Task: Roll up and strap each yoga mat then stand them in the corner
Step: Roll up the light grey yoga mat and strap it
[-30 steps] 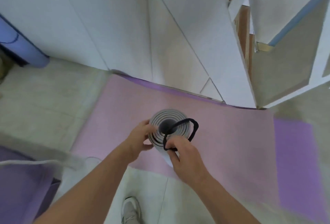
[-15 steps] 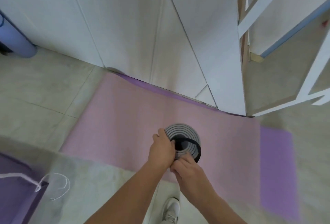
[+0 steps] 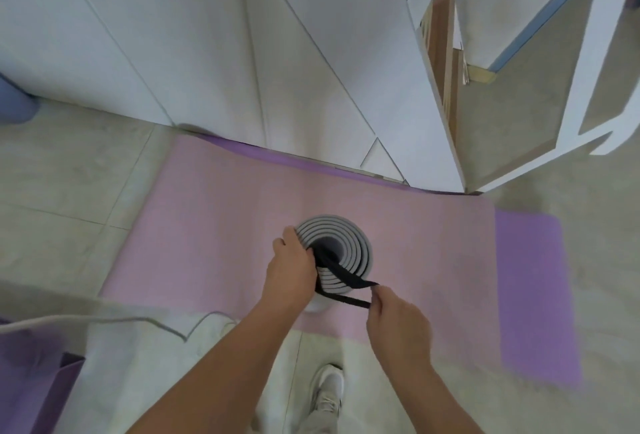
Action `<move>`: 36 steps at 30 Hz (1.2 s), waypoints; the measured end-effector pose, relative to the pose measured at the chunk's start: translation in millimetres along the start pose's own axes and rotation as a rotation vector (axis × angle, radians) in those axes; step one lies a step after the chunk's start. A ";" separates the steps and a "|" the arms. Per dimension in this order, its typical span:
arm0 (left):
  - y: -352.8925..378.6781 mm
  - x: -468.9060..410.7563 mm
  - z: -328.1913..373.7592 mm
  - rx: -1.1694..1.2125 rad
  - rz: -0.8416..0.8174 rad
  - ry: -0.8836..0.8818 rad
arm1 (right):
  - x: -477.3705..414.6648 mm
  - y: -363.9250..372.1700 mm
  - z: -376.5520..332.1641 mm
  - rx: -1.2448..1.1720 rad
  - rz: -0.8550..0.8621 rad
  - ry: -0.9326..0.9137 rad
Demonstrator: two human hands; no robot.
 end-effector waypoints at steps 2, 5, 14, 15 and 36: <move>3.8 3.8 -0.3 -0.006 -0.001 -0.007 | -18.2 -5.2 8.6 -0.103 -0.013 0.062; 10.7 11.6 0.9 -0.048 -0.043 0.033 | -45.1 -18.1 24.6 -0.582 -0.002 0.327; 24.8 27.3 -1.7 -0.158 -0.124 0.096 | -110.8 -4.4 -27.9 -0.291 -0.089 -0.106; 23.0 27.2 -5.5 -0.168 -0.126 0.099 | -111.3 -2.7 -34.4 -0.290 -0.102 -0.126; 5.9 20.7 25.8 -0.613 -0.143 0.183 | -60.3 23.0 -80.9 0.005 -0.231 -0.403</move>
Point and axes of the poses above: each hand's wrist, its own x-axis away from the middle knuckle, its own y-axis out of the palm, z = x × y, the point moved 8 cm from there along -x, towards the middle knuckle, and after that the axes turned 13 degrees about z, right-handed, at the moved point
